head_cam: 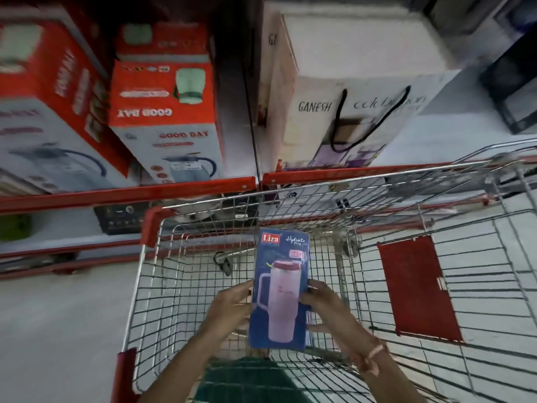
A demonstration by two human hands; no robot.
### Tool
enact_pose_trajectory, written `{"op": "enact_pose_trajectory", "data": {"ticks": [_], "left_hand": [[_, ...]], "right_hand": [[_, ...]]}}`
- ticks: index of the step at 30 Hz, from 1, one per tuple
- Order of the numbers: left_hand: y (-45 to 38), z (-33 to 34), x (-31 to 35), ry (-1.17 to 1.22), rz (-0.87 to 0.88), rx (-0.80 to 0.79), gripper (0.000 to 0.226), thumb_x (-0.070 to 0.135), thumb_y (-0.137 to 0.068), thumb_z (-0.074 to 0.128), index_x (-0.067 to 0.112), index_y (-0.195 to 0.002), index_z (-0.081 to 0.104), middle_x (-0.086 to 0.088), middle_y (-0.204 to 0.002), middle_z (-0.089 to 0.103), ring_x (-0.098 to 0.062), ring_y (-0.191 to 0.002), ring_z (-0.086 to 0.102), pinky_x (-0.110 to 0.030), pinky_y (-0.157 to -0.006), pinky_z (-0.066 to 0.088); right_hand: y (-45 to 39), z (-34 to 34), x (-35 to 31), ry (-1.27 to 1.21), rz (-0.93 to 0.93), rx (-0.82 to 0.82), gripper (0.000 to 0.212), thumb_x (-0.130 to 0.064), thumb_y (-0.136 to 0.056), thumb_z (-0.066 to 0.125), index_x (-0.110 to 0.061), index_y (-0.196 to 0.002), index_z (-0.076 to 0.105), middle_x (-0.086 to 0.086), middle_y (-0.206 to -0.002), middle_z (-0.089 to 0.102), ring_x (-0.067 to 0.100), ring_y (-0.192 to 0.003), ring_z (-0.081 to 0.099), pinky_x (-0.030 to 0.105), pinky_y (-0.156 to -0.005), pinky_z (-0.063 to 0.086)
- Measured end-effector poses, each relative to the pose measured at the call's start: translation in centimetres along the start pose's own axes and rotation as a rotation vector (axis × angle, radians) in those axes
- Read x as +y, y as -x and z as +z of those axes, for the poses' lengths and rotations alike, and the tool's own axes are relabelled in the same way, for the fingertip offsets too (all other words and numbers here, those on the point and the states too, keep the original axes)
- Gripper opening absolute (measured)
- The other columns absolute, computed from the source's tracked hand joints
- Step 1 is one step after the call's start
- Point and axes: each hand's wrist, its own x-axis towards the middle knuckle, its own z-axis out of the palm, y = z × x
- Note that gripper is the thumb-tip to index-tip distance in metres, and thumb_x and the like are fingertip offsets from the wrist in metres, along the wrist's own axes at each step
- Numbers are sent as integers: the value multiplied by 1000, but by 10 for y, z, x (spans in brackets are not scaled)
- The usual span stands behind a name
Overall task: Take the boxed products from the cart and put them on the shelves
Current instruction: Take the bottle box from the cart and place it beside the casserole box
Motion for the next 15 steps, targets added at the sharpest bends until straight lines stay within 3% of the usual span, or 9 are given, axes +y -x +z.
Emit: {"op": "enact_pose_trajectory", "data": {"ticks": [2,5,6,8,10,13,15], "left_hand": [[25,-13,8,5,37,18,58,1,-76,71,25,-126,54,-8,-129,59,-3,-87,64,-33,-72,61],[67,-32,26,-38,123,51,60,-1,-74,73,23,-126,55,-9,-129,59,7,-81,58,-20,-66,59],[75,-37,29,-40,146,59,59,-2,-74,73,23,-125,56,-9,-129,60,5,-82,60,-22,-68,59],[88,-46,38,-21,181,60,60,-6,-73,71,23,-123,58,-10,-130,60,-9,-87,68,-34,-73,61],[96,-52,43,-5,217,70,61,-10,-72,70,21,-123,58,-13,-130,59,-17,-94,68,-32,-69,61],[106,-56,54,41,299,84,60,-13,-73,68,20,-122,58,-12,-127,61,-19,-104,65,-24,-66,60],[113,-56,65,58,383,111,60,-13,-72,69,32,-112,64,-4,-118,67,-13,-95,69,-30,-70,61]], "right_hand": [[27,5,-8,-39,-48,-38,30,-16,-88,63,-27,-115,55,1,-120,61,20,-110,60,37,-76,57],[73,20,-22,-54,-129,-86,26,-15,-90,60,-29,-111,57,-3,-120,61,16,-109,62,27,-66,56],[83,24,-27,-56,-149,-87,27,-15,-90,60,-29,-112,57,-4,-119,61,14,-107,62,26,-64,56],[95,31,-35,-51,-170,-76,31,-14,-90,59,-27,-118,57,-4,-120,62,14,-107,62,28,-65,56],[103,37,-43,-35,-203,-54,31,-14,-90,59,-29,-116,58,-4,-121,62,15,-110,61,34,-71,57],[113,40,-58,-34,-287,-25,24,-13,-89,60,-27,-108,62,-4,-119,63,15,-108,63,40,-77,59],[119,39,-68,-29,-364,14,22,-12,-90,59,-28,-105,62,-4,-114,63,13,-104,64,41,-77,59]]}}
